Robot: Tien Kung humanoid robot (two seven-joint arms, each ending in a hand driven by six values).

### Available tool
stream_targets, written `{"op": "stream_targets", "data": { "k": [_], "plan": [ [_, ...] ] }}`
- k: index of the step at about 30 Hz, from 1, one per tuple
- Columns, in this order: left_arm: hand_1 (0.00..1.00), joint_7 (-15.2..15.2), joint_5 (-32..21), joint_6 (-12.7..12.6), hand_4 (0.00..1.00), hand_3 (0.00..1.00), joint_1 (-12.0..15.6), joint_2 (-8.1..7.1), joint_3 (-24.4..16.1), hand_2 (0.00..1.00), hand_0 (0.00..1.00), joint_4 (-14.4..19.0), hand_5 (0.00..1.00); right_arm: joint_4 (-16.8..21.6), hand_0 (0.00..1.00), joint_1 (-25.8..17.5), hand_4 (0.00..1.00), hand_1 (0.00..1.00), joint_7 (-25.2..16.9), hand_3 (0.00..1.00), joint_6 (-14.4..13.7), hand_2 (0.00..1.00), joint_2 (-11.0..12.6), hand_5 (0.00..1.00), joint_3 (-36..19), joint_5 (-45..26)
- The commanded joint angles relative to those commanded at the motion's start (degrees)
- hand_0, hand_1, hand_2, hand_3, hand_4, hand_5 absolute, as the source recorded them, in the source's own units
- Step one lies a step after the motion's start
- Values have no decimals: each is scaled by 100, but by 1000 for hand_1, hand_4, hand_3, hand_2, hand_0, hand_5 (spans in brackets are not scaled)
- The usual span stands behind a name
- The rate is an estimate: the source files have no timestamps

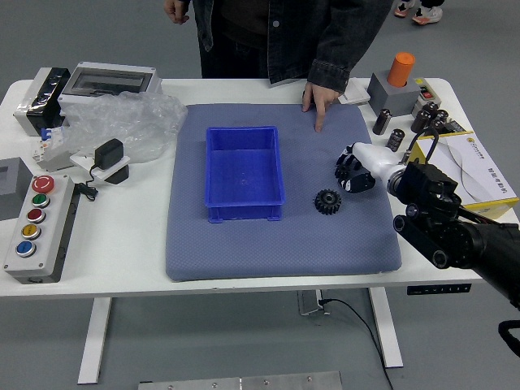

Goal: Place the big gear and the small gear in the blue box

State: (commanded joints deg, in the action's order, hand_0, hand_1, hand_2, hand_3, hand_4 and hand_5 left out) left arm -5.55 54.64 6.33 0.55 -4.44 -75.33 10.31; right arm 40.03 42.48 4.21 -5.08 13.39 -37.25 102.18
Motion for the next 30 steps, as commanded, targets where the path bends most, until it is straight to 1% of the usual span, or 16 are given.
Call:
{"op": "stream_targets", "data": {
  "k": [2, 3, 8, 9, 14, 15, 20, 21, 25, 30],
  "plan": [
    [798, 0, -1, 0, 583, 843, 1, 0, 2, 799, 849, 0, 63, -11, 701, 0, 630, 563, -20, 608, -29, 600, -3, 195, -4, -18],
    [798, 0, -2, 0, 583, 843, 2, 0, 4, 799, 849, 0, 63, -15, 682, 0, 581, 523, -32, 549, -46, 526, -4, 139, -6, -28],
    [798, 0, -9, 0, 583, 843, 5, 2, 17, 799, 849, 0, 63, -28, 682, -5, 581, 523, -83, 549, -130, 526, -7, 139, -8, -70],
    [798, 0, -10, 0, 583, 843, 6, 2, 20, 799, 849, 0, 63, -30, 633, -7, 504, 505, -91, 527, -148, 504, -8, 82, -9, -74],
    [798, 0, -14, 1, 583, 843, 8, 7, 30, 799, 849, 0, 63, -40, 633, -19, 504, 505, -106, 527, -212, 504, -10, 82, 6, -75],
    [798, 0, -15, 1, 583, 843, 8, 8, 32, 799, 849, 0, 63, -42, 614, -22, 509, 497, -109, 514, -225, 490, -10, 38, 8, -77],
    [798, 0, -16, 1, 583, 843, 8, 5, 35, 799, 849, 0, 63, -17, 614, -29, 509, 497, -125, 514, -280, 490, 2, 38, -10, -93],
    [798, 0, -17, 1, 583, 843, 8, 4, 36, 799, 849, 0, 63, 2, 604, -31, 519, 494, -127, 503, -292, 483, 10, 12, -23, -96],
    [798, 0, -21, 0, 583, 843, 10, 1, 41, 799, 849, 0, 63, 113, 604, -34, 519, 494, -127, 503, -340, 483, 52, 12, -112, -94],
    [798, 1, -27, 1, 583, 843, 9, -3, 45, 799, 849, 0, 63, 396, 601, -56, 521, 494, -83, 501, -388, 478, 123, 2, -320, -5]
  ]
}}
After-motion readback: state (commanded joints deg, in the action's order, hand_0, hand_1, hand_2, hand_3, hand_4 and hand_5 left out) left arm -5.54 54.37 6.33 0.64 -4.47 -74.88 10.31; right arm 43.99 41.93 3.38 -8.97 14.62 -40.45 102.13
